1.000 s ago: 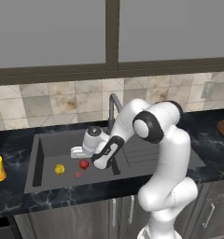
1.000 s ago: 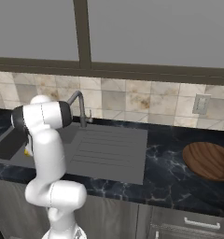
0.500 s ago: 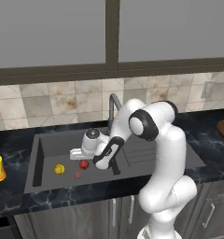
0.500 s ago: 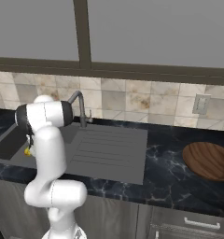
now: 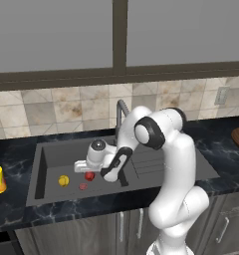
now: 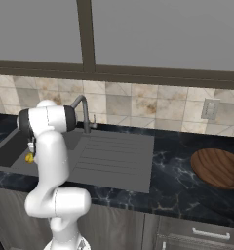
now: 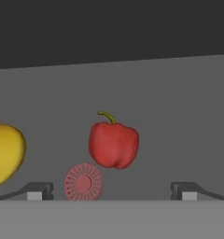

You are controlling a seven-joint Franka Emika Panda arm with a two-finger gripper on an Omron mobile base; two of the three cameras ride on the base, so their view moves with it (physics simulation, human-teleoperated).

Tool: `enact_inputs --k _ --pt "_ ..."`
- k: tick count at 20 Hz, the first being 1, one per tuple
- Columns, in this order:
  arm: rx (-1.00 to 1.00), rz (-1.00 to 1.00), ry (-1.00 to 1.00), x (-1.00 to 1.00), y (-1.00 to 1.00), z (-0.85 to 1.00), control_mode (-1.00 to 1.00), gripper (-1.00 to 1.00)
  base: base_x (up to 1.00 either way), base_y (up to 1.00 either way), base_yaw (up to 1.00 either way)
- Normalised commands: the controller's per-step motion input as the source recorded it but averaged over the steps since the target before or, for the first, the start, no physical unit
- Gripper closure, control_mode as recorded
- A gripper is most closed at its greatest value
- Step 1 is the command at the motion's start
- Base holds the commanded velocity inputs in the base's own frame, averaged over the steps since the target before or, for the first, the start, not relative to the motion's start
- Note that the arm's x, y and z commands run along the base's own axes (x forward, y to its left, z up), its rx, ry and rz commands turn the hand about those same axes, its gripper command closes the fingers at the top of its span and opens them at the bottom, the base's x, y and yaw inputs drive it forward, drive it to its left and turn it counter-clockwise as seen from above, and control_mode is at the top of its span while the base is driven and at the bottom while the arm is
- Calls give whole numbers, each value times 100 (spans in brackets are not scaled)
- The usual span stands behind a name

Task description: Remove the lemon and bell pepper from the sink. Then move the bowl and cup from the counter to the sink for washing.

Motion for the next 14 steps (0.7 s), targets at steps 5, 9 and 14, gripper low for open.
enact_inputs --k 5,9,14 --pt "0 0 0 5 0 -7 -100 -100 0 0 0" --pt "0 0 0 6 0 -6 -100 -100 0 0 0" --pt "0 0 -1 8 0 -5 -100 -100 0 0 0"
